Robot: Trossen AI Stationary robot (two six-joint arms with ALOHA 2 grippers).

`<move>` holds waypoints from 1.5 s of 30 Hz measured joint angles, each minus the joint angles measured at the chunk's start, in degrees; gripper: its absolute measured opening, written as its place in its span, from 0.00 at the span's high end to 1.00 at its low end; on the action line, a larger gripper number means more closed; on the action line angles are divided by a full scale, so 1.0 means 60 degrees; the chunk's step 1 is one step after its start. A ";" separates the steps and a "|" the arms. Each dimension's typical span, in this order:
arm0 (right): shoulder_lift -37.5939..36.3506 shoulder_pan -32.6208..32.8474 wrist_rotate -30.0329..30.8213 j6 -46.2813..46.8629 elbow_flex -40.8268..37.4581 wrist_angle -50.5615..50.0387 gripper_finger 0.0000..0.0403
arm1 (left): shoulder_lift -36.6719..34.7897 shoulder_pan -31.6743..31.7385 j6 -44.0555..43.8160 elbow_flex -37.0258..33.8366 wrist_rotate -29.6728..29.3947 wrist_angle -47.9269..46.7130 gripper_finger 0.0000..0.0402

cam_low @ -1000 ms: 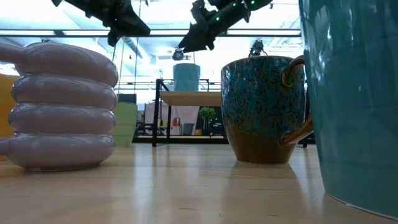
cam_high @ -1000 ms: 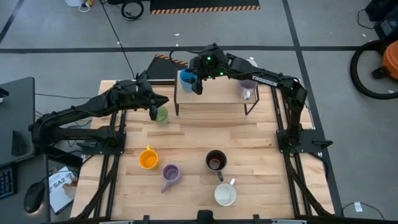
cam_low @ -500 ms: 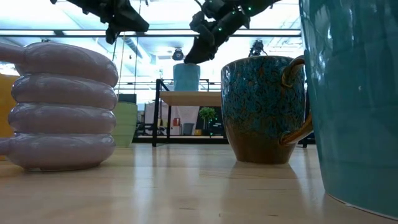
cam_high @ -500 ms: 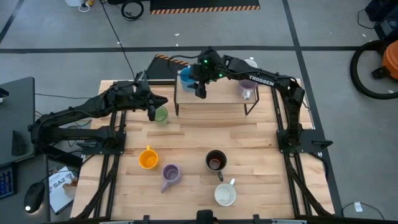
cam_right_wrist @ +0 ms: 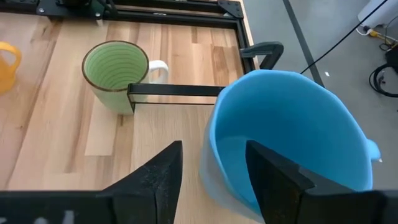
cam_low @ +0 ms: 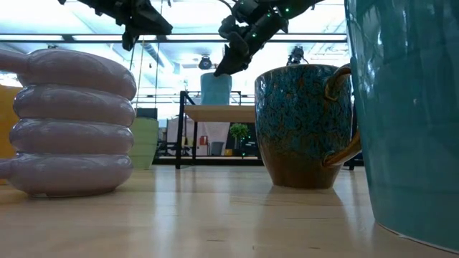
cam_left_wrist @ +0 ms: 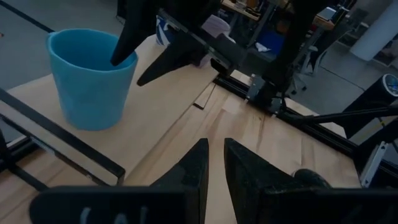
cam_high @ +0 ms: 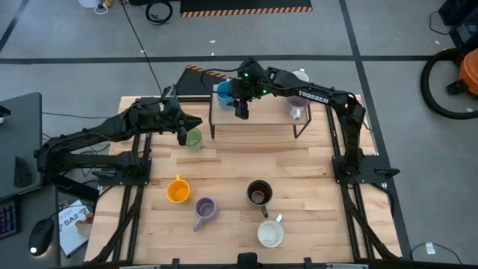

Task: Place coffee mugs
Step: Put the light blue mug on the shelf

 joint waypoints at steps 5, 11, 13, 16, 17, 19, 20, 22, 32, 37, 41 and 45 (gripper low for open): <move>0.0000 0.0000 0.0014 -0.0258 0.0000 -0.0018 0.58 | 0.0000 -0.0055 0.0002 0.0000 0.0007 0.0028 0.86; 0.0010 -0.0047 0.0006 -0.0566 0.0000 0.0135 0.64 | 0.0000 -0.0051 0.0072 0.0000 0.0003 0.0032 0.86; 0.0018 -0.0102 -0.0004 -0.0560 -0.0004 0.0225 0.66 | 0.0000 -0.0051 0.0075 0.0000 0.0003 0.0032 0.86; 0.0018 -0.0141 -0.0079 -0.0559 -0.0004 0.0377 0.67 | 0.0000 -0.0051 0.0079 0.0000 -0.0001 0.0036 0.86; 0.0018 -0.0148 -0.0083 -0.0560 -0.0004 0.0404 0.68 | 0.0000 -0.0051 0.0079 0.0000 -0.0001 0.0036 0.86; 0.0018 -0.0144 -0.0090 -0.0562 -0.0004 0.0399 0.68 | 0.0000 -0.0051 0.0083 0.0000 -0.0005 0.0036 0.86; 0.0018 -0.0138 -0.0092 -0.0564 -0.0004 0.0398 0.68 | 0.0000 -0.0051 0.0083 0.0000 -0.0005 0.0037 0.86; 0.0018 -0.0136 -0.0092 -0.0545 -0.0004 0.0419 0.68 | 0.0000 -0.0051 0.0079 0.0000 -0.0005 0.0038 0.86; -0.0029 -0.0133 -0.0001 -0.0400 0.0876 -0.0003 0.68 | 0.0241 0.0229 0.0078 0.0007 -0.1379 0.0112 0.86; -0.0033 -0.0258 0.0185 0.0028 0.1329 -0.0492 0.68 | 0.0972 0.1129 0.0165 0.0015 -0.0944 0.0177 0.83; -0.0033 -0.0420 0.0231 0.0298 0.1558 -0.1249 0.66 | 0.1532 0.1737 0.0980 0.0015 -0.0565 0.0472 0.79; -0.0051 -0.0644 0.0172 0.0797 0.1798 -0.1866 0.63 | 0.1888 0.2382 0.1852 0.0015 -0.0448 0.0590 0.71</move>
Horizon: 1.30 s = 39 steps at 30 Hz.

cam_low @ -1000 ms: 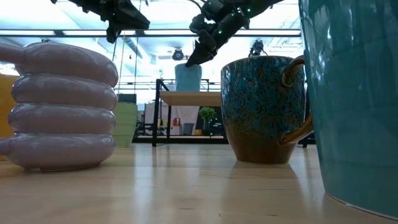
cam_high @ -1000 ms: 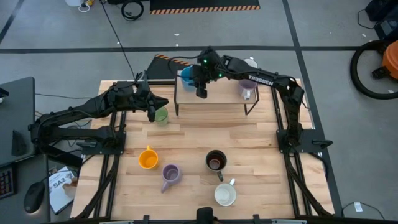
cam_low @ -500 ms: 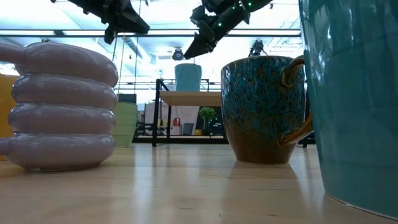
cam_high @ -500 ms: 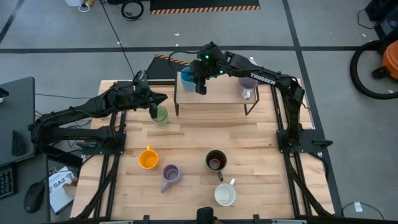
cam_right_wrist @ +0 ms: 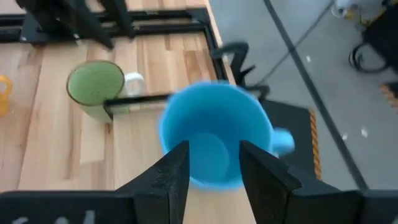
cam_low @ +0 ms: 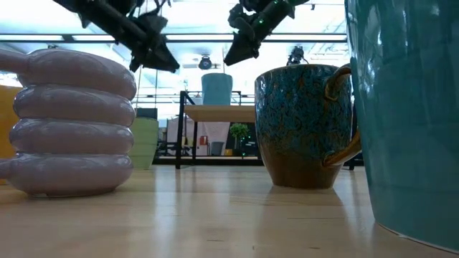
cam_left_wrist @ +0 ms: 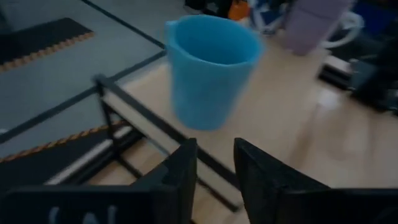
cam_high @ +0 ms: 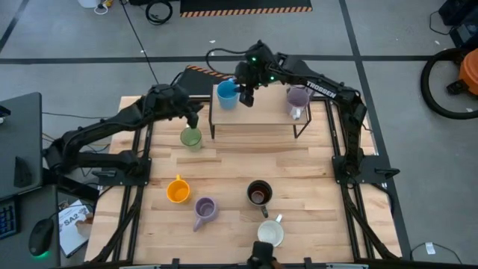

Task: Place coffee mugs
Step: Put the light blue mug on the shelf

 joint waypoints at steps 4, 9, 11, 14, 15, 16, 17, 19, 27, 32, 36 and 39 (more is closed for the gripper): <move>-0.0002 -0.0260 0.0372 0.0973 0.0066 -0.0350 0.61 | 0.0373 0.0695 0.0238 0.0000 -0.0002 0.0359 0.66; -0.0004 -0.0487 0.0598 0.1646 0.0071 -0.0936 0.61 | 0.1034 0.0993 0.0239 0.0000 -0.0535 0.1591 0.67; -0.0004 -0.0515 0.0520 0.1792 0.0071 -0.1018 0.61 | 0.1355 0.0991 0.0242 0.0000 -0.0812 0.2172 0.68; -0.0004 -0.0515 0.0495 0.1922 0.0067 -0.1063 0.61 | 0.1802 0.1000 0.0233 0.0000 -0.0852 0.2986 0.69; -0.0004 -0.0515 0.0494 0.1925 0.0067 -0.1072 0.61 | 0.1946 0.1002 0.0197 0.0023 -0.0826 0.3056 0.69; -0.0004 -0.0515 0.0494 0.1921 0.0050 -0.1103 0.61 | 0.2119 0.0999 0.0189 0.0142 -0.0745 0.2966 0.69; -0.0013 -0.0515 0.0493 0.1921 -0.0022 -0.1101 0.61 | 0.2329 0.0999 0.0162 0.0309 -0.0670 0.2802 0.69; -0.0022 -0.0515 0.0414 0.1954 -0.0256 -0.1133 0.61 | 0.2747 0.1015 0.0182 0.0750 -0.0552 0.2183 0.69; -0.0004 -0.0413 0.0227 0.2013 -0.0736 -0.1019 0.62 | 0.3827 0.1334 0.0743 0.2338 -0.0525 0.0206 0.69; -0.0004 -0.0421 0.0318 0.2118 -0.0745 -0.1000 0.62 | 0.3941 0.1313 0.0988 0.2506 -0.0322 0.0124 0.69; -0.0004 -0.0471 0.0318 0.2225 -0.0745 -0.1097 0.62 | 0.3944 0.1279 0.0988 0.2506 -0.0315 -0.0112 0.69; -0.0004 -0.0460 0.0315 0.2227 -0.0745 -0.1165 0.62 | 0.3944 0.1276 0.0988 0.2506 -0.0317 -0.0292 0.69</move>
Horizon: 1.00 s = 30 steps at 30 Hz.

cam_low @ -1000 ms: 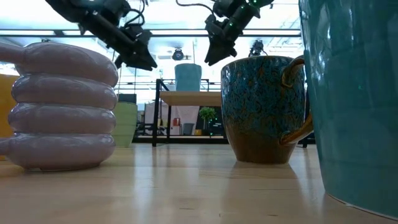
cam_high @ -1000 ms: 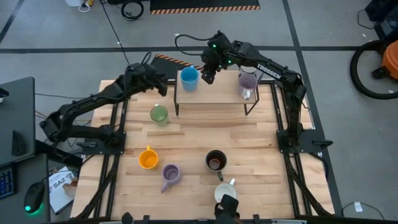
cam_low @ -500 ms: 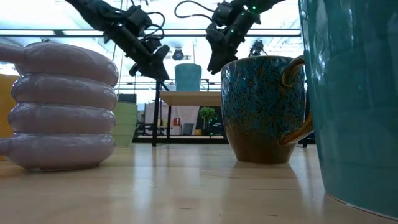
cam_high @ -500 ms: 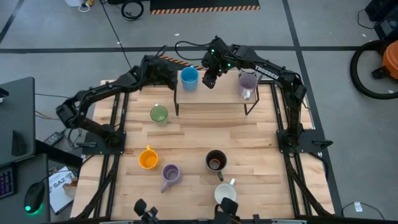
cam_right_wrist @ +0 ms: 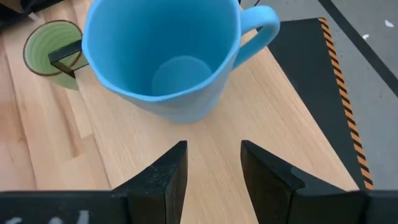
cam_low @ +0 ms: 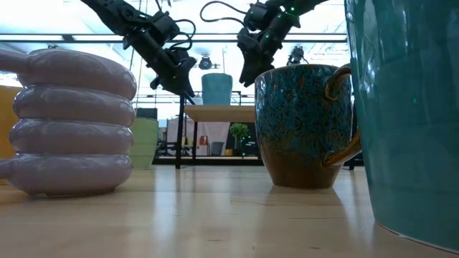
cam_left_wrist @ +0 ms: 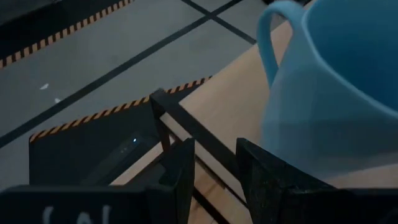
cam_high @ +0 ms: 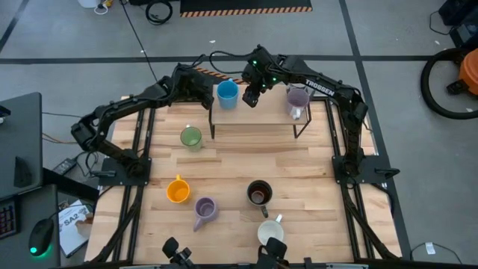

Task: Place coffee mugs
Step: Put the light blue mug on the shelf

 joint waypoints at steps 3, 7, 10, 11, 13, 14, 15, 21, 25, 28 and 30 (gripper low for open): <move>0.0000 0.0046 0.0004 -0.0015 0.0000 0.0022 0.62 | 0.0000 0.0000 0.0004 0.0000 0.0002 -0.0075 0.69; 0.0000 0.0055 0.0000 -0.0061 -0.0029 0.0061 0.62 | 0.0000 0.0000 -0.0003 0.0000 -0.0080 -0.0069 0.69; -0.0015 0.0039 -0.0153 -0.0098 -0.0344 0.0363 0.62 | 0.0000 -0.0049 0.0003 0.0000 -0.0139 0.0067 0.69; -0.0011 0.0037 -0.0258 -0.0098 -0.0442 0.0392 0.62 | 0.0000 -0.0085 0.0010 0.0000 -0.0143 0.0138 0.69; -0.0011 0.0042 -0.0331 -0.0106 -0.0600 0.0488 0.62 | 0.0000 -0.0171 0.0049 0.0000 -0.0145 0.0243 0.69; -0.0011 0.0066 -0.0328 -0.0113 -0.0644 0.0514 0.62 | 0.0000 -0.0195 0.0046 0.0000 -0.0144 0.0286 0.69; -0.0011 0.0091 -0.0328 -0.0120 -0.0664 0.0510 0.62 | -0.0006 -0.0230 0.0032 0.0000 -0.0142 0.0351 0.69; -0.0007 0.0111 -0.0326 -0.0153 -0.0667 0.0695 0.62 | -0.0140 -0.0198 0.0057 -0.0002 -0.0003 0.0433 0.69; -0.0007 0.0070 -0.0329 -0.0311 -0.0667 0.0796 0.62 | -0.0138 -0.0225 0.0250 -0.0004 0.0619 0.0436 0.69; -0.0007 0.0073 -0.0702 -0.0417 -0.0667 0.0832 0.62 | -0.0138 -0.0346 0.0255 -0.0004 0.0667 0.0437 0.69; -0.0007 0.0084 -0.0843 -0.0486 -0.0667 0.0825 0.62 | -0.0138 -0.0392 0.0255 -0.0004 0.0672 0.0437 0.69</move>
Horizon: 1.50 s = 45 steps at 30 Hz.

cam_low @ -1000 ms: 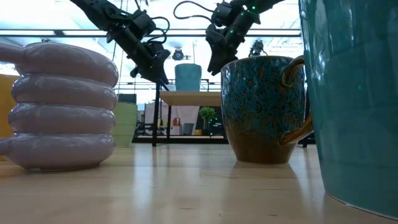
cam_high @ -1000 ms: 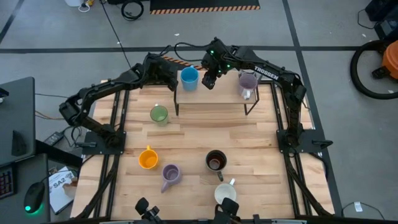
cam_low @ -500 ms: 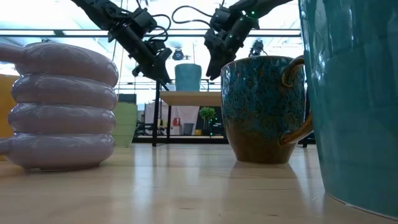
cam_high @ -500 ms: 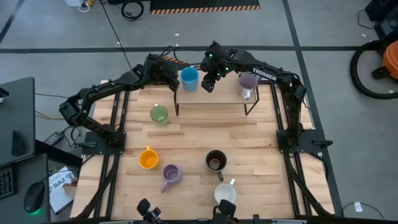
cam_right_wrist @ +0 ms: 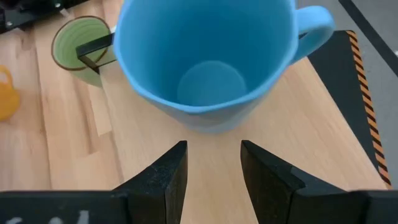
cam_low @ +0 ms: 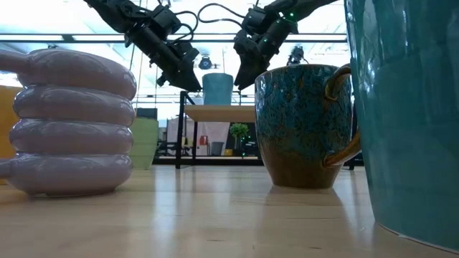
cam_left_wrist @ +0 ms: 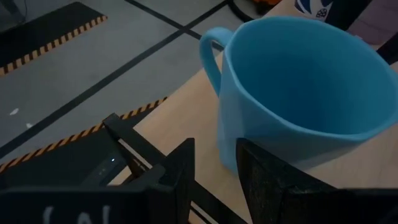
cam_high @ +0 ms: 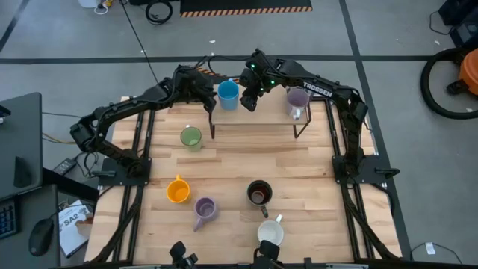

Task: Place coffee mugs
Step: Put the light blue mug on the shelf

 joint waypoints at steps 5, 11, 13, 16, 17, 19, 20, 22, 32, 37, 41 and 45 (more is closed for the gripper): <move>0.0000 0.0147 0.0056 -0.0095 0.0000 -0.0004 0.62 | 0.0004 -0.0127 -0.0010 0.0000 0.0102 0.0020 0.69; 0.0000 0.0135 0.0091 -0.0410 0.0000 -0.0004 0.62 | 0.0007 -0.0391 -0.0011 0.0000 -0.0134 0.0141 0.69; 0.0000 0.0135 0.0109 -0.0559 0.0000 0.0006 0.62 | 0.0007 -0.0452 -0.0011 0.0000 -0.0200 0.0165 0.69; 0.0000 0.0142 0.0107 -0.0663 0.0000 -0.0052 0.62 | 0.0011 -0.0479 -0.0012 0.0000 -0.0236 0.0224 0.69; 0.0000 0.0142 0.0107 -0.0672 0.0000 -0.0114 0.62 | 0.0011 -0.0486 -0.0044 0.0000 -0.0229 0.0267 0.69; 0.0000 0.0142 0.0106 -0.0689 0.0000 -0.0331 0.62 | 0.0011 -0.0490 -0.0153 0.0000 -0.0204 0.0334 0.69; 0.0004 0.0145 0.0127 -0.0732 0.0000 -0.0455 0.62 | 0.0011 -0.0490 -0.0227 0.0000 -0.0199 0.0374 0.69; -0.0006 0.0149 0.0397 -0.0798 0.0000 -0.0686 0.62 | 0.0015 -0.0495 -0.0260 0.0000 -0.0188 0.0452 0.69; -0.0196 -0.0072 0.0793 -0.0818 0.0004 -0.1009 0.62 | 0.0472 -0.0642 -0.0512 0.0000 -0.0860 0.0520 0.69; -0.0237 -0.0077 0.0807 -0.0818 0.0004 -0.1079 0.62 | 0.0810 -0.0751 -0.0586 0.0000 -0.0889 0.0718 0.69; -0.0239 -0.0080 0.0810 -0.0792 0.0004 -0.1123 0.62 | 0.0900 -0.0887 -0.0553 0.0000 -0.0930 0.0965 0.69; -0.0240 -0.0080 0.0814 -0.0781 0.0004 -0.1190 0.62 | 0.0900 -0.1014 -0.0514 0.0000 -0.1108 0.1283 0.69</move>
